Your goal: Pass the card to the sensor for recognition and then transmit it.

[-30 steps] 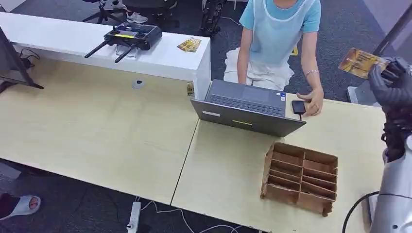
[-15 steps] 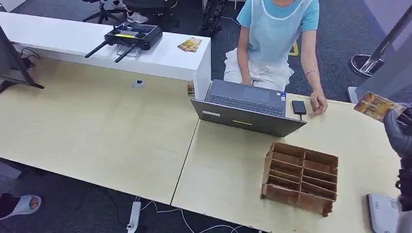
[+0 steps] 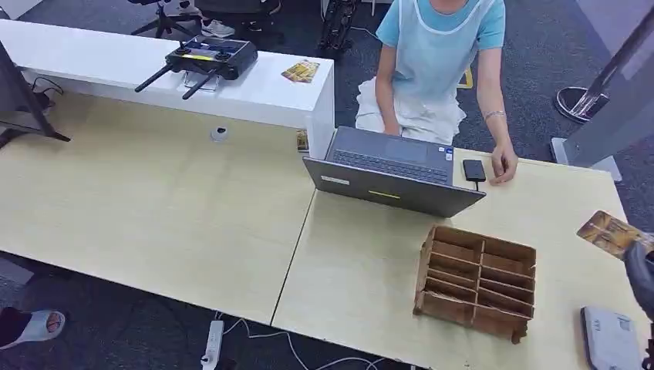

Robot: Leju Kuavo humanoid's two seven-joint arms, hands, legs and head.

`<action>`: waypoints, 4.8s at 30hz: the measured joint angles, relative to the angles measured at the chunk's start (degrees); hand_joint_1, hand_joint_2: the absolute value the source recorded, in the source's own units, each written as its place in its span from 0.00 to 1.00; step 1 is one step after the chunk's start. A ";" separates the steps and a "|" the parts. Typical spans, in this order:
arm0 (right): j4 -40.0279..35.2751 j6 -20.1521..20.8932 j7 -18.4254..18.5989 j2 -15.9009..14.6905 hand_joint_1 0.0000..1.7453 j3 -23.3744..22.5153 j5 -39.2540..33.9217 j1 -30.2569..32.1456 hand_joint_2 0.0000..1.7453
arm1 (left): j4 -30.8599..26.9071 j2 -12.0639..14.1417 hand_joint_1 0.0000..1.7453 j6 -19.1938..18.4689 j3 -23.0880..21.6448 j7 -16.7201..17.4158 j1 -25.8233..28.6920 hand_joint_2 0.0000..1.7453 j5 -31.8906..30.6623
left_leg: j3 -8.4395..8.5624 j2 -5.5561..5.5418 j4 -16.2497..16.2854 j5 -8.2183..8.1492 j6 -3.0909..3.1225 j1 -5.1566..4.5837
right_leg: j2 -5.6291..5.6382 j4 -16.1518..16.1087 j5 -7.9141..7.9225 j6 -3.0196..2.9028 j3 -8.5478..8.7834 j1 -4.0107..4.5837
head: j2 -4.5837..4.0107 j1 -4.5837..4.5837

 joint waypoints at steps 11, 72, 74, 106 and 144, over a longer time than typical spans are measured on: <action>3.43 -1.03 1.31 -1.86 1.00 -2.49 4.88 2.15 1.00 | 0.00 0.00 0.00 0.00 0.20 0.37 -0.01 0.00 0.15 | 0.00 0.00 0.00 0.00 0.00 -0.01 | 0.01 -0.02 0.00 0.00 0.01 0.00 | 0.00 0.02; 25.59 0.94 1.29 -8.63 1.00 -11.96 12.92 1.62 1.00 | 0.00 0.28 0.00 -0.46 0.20 0.50 -0.07 0.00 -0.74 | -0.01 0.01 0.00 -0.01 0.01 -0.01 | 0.00 -0.01 -0.01 0.01 0.01 -0.01 | 0.02 0.00; 25.88 0.76 1.05 -8.63 1.00 -11.82 13.40 1.61 1.00 | 0.00 0.28 0.00 -0.46 0.20 0.50 -0.07 0.00 -0.70 | -0.01 0.01 0.00 -0.01 0.01 -0.01 | 0.00 -0.01 -0.01 0.01 0.01 -0.01 | 0.00 0.00; 30.91 -5.40 1.38 -9.70 1.00 -7.50 19.13 1.09 1.00 | 0.00 0.42 0.00 -0.46 0.20 0.24 -0.07 0.00 -0.37 | -0.02 0.02 0.00 -0.01 0.01 -0.01 | 0.01 0.00 0.00 0.01 0.02 -0.01 | 0.00 0.00; 21.04 -3.76 2.71 -8.54 1.00 -0.45 25.27 -13.44 1.00 | 0.00 -0.07 0.00 -0.13 0.20 -0.20 -0.44 0.00 0.59 | -0.05 0.04 -0.01 0.05 0.01 0.00 | 0.02 0.08 0.03 -0.03 0.03 -0.01 | 0.02 0.00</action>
